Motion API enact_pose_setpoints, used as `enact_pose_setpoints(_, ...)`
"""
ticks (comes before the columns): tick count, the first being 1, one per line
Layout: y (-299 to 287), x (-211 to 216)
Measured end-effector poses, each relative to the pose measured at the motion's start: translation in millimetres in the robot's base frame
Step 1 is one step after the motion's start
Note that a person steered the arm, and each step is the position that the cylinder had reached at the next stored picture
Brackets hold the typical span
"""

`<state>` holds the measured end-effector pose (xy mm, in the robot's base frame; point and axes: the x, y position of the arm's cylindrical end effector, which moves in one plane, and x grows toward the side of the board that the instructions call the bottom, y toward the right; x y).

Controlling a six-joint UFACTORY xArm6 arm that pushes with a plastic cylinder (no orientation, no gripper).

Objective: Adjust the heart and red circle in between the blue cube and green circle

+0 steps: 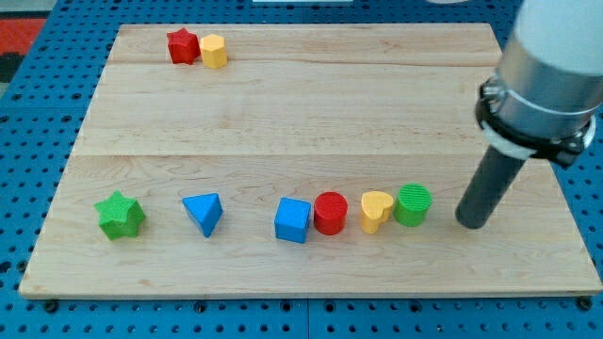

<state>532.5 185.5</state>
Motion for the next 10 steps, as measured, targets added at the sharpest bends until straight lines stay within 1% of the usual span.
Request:
enact_pose_setpoints(1, -24.1, -19.0)
enact_pose_setpoints(2, -60.1, 6.6)
enact_pose_setpoints(3, -57.5, 28.6)
enact_pose_setpoints(4, -35.9, 26.0)
enact_pose_setpoints(5, -24.9, -36.7)
enact_pose_setpoints(6, -75.8, -58.3)
enact_pose_setpoints(7, -112.4, -49.3)
enact_pose_setpoints(10, -111.1, -43.4)
